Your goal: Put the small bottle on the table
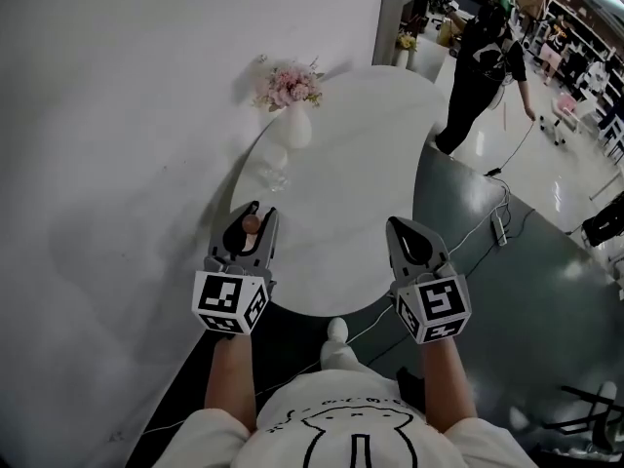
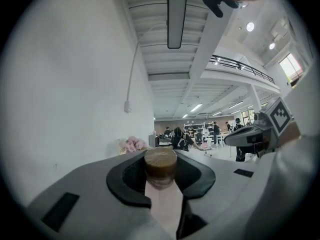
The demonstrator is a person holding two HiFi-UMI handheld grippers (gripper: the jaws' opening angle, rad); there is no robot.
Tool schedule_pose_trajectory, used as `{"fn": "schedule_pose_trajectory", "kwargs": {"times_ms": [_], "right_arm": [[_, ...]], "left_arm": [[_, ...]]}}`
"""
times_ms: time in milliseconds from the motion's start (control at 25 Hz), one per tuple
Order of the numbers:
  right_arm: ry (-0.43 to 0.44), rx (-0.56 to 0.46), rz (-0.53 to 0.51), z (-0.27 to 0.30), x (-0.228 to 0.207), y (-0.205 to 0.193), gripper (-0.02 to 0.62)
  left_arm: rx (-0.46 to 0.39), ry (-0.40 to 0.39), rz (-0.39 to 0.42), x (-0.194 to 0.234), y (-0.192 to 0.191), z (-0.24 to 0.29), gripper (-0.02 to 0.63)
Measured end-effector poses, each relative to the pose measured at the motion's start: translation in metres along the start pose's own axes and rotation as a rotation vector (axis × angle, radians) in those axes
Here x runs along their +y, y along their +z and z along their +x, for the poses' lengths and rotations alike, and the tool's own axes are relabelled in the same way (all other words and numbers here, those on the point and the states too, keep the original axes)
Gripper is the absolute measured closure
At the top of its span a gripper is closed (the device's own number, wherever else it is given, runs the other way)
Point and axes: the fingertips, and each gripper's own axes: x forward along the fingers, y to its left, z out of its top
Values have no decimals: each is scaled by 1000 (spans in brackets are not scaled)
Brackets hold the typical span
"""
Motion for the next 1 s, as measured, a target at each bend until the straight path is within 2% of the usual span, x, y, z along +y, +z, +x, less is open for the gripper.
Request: {"fn": "schedule_pose_trajectory", "kwargs": {"times_ms": [560,1000], "right_arm": [[60,68,60,83,-69,-36,601],[98,138,93,121,-89,-74,601]], "left_arm": [[131,17,-25,6,-54,105,489],[242,17,-46,5,-107,149,489]]}}
